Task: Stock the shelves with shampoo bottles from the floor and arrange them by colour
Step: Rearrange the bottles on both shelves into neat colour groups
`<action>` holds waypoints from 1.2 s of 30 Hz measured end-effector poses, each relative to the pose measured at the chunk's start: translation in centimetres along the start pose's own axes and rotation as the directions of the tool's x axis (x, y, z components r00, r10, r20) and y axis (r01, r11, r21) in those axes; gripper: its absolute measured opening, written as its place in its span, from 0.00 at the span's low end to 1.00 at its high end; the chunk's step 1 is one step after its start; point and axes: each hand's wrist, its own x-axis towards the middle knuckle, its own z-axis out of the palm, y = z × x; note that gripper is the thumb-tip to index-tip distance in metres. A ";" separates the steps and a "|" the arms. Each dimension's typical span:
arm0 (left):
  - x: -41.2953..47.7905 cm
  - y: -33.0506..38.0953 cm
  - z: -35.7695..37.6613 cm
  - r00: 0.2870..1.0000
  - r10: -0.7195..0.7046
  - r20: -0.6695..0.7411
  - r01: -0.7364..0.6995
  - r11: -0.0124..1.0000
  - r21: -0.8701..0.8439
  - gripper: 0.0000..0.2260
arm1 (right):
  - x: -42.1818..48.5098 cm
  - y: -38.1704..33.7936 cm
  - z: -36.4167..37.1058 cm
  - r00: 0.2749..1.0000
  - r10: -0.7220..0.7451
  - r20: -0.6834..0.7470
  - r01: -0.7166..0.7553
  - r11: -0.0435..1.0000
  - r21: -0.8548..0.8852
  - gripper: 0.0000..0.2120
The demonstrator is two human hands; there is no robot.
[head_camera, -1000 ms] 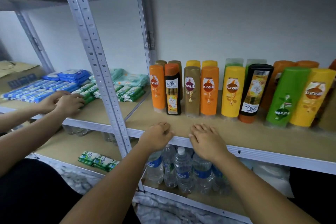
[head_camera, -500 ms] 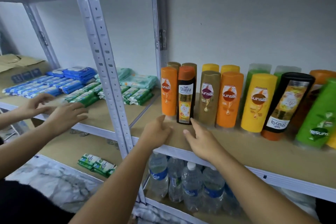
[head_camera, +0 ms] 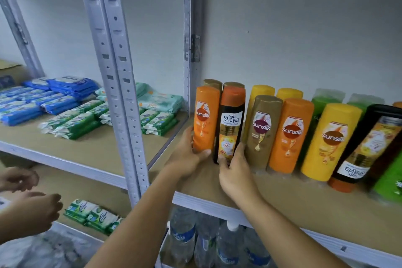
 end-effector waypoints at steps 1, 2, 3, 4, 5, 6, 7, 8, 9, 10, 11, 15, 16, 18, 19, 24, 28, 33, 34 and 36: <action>0.1 0.1 0.1 1.000 0.002 -0.001 -0.002 1.000 0.022 0.34 | 0.3 0.0 0.2 0.999 0.006 -0.038 -0.005 1.000 0.010 0.30; 0.1 0.2 0.3 1.000 -0.003 -0.010 0.003 0.999 0.051 0.31 | 0.6 0.0 0.4 0.998 0.014 -0.065 -0.014 1.000 0.014 0.27; 0.1 0.2 0.5 1.000 -0.013 -0.024 0.015 0.996 0.087 0.28 | 0.8 -0.1 0.6 0.996 0.025 -0.081 -0.024 1.000 0.011 0.25; 0.2 0.3 0.6 0.999 -0.022 -0.043 0.027 0.992 0.125 0.26 | 0.9 -0.2 0.8 0.995 0.034 -0.094 -0.034 0.999 0.005 0.25; 0.3 0.3 0.6 0.998 -0.029 -0.056 0.038 0.987 0.155 0.23 | 1.0 -0.3 1.0 0.993 0.043 -0.108 -0.044 0.999 -0.006 0.25; 0.4 0.2 0.7 0.998 -0.030 -0.064 0.041 0.984 0.174 0.22 | 1.1 -0.3 1.2 0.991 0.045 -0.128 -0.048 0.999 -0.021 0.25; 0.4 0.1 0.7 0.997 -0.034 -0.063 0.045 0.982 0.183 0.21 | 1.1 -0.4 1.3 0.988 0.041 -0.147 -0.046 0.998 -0.036 0.23; 0.3 -0.1 0.7 0.997 -0.036 -0.065 0.048 0.980 0.191 0.20 | 1.0 -0.5 1.5 0.987 0.028 -0.161 -0.036 0.998 -0.048 0.21; 0.2 -0.1 0.6 0.997 -0.043 -0.067 0.055 0.978 0.203 0.20 | 0.8 -0.5 1.6 0.986 0.014 -0.167 -0.023 0.998 -0.053 0.19; -0.1 -0.1 0.5 0.996 -0.048 -0.072 0.062 0.976 0.207 0.20 | 0.7 -0.4 1.6 0.987 0.002 -0.164 -0.011 0.998 -0.056 0.18; -0.4 0.1 0.4 0.996 -0.055 -0.077 0.070 0.976 0.205 0.20 | 0.4 -0.3 1.5 0.988 -0.010 -0.155 0.001 0.998 -0.059 0.18; -2.5 0.4 0.2 0.996 -0.069 -0.060 0.078 0.981 0.175 0.25 | -1.1 -0.3 0.2 0.994 -0.035 -0.102 0.027 0.997 -0.072 0.20; -3.2 0.5 0.3 0.996 -0.074 -0.047 0.081 0.982 0.171 0.26 | -1.9 -0.3 -0.5 0.996 -0.030 -0.085 0.024 0.997 -0.067 0.20; -4.5 0.5 0.6 0.997 -0.081 -0.019 0.083 0.984 0.156 0.28 | -3.2 -0.2 -1.7 0.999 -0.029 -0.044 0.026 0.998 -0.061 0.21; -5.3 1.0 1.0 0.997 -0.080 -0.005 0.080 0.984 0.160 0.29 | -4.1 0.0 -2.7 0.999 -0.027 -0.032 0.026 0.998 -0.059 0.22; -9.1 3.8 4.9 0.999 -0.035 0.002 0.034 0.978 0.206 0.25 | -7.5 1.6 -8.4 0.999 -0.016 -0.038 0.012 0.995 -0.096 0.22; -10.5 5.6 8.6 1.000 0.009 0.011 -0.012 0.957 0.288 0.26 | -8.6 3.1 -12.5 0.997 -0.009 -0.077 -0.002 0.990 -0.141 0.24; -10.1 6.8 12.1 0.998 0.064 0.024 -0.069 0.946 0.318 0.26 | -8.8 4.7 -15.4 0.990 0.025 -0.139 -0.056 0.974 -0.221 0.22; -10.0 6.8 12.6 0.997 0.069 0.025 -0.073 0.941 0.330 0.26 | -8.8 5.0 -15.7 0.988 0.027 -0.153 -0.062 0.971 -0.229 0.22; -9.7 6.8 13.3 0.998 0.068 0.019 -0.070 0.934 0.350 0.26 | -8.7 5.4 -16.0 0.984 0.013 -0.177 -0.056 0.969 -0.240 0.22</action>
